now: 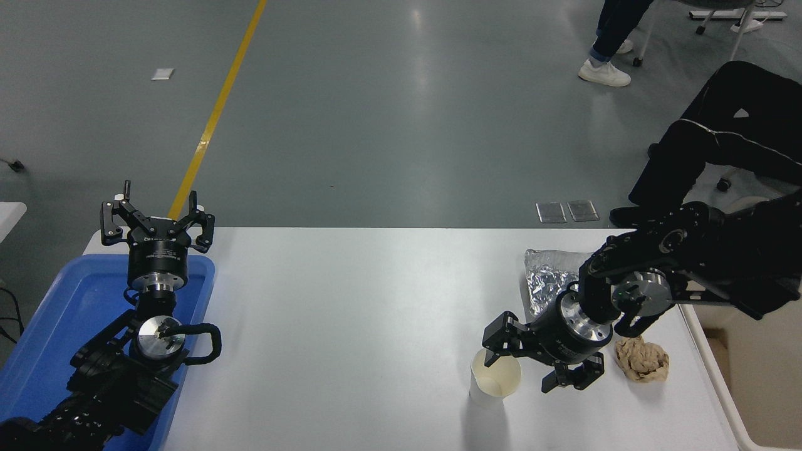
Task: Pick up paper cup place in dustbin
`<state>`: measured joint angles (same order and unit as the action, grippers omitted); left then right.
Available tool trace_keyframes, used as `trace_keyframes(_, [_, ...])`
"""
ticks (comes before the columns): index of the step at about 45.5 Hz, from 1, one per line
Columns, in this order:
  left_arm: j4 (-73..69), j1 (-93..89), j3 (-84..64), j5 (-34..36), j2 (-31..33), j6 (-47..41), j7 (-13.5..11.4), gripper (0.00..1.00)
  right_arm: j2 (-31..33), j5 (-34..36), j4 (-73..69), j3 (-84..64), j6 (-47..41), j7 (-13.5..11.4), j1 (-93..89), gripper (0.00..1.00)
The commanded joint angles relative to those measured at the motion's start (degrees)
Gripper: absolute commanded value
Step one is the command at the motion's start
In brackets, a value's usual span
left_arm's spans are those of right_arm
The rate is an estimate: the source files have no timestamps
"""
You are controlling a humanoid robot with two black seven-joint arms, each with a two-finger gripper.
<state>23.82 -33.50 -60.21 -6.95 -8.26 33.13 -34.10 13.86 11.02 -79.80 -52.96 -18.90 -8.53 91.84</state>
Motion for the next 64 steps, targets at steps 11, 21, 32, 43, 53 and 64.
trace_keyframes(11, [0.00,0.02,0.00,-0.08,0.00,0.01,0.00,0.99,-0.86,-0.04,2.10,0.49,5.80,0.00,-5.18,0.90])
trace_keyframes(21, [0.00,0.02,0.00,0.00,0.00,0.01,0.00,0.99,-1.12,-0.04,2.19,0.49,5.71,0.00,-6.15,0.67])
trace_keyframes(32, [0.00,0.02,0.00,-0.08,0.00,0.01,0.00,0.99,-1.47,0.22,2.10,0.49,5.36,0.00,-6.67,0.14])
trace_keyframes(43, [0.00,0.02,0.00,0.00,0.00,0.01,0.00,0.99,-0.86,1.02,1.84,0.41,5.10,0.00,-6.32,0.00])
trace_keyframes(53, [0.00,0.02,0.00,0.00,0.00,0.01,0.00,0.99,-0.68,1.10,1.67,0.49,5.18,0.00,-5.27,0.00])
trace_keyframes(64, [0.00,-0.07,0.00,0.00,0.00,0.01,0.00,0.99,4.06,0.49,-2.02,-0.12,3.61,-0.17,1.66,0.00])
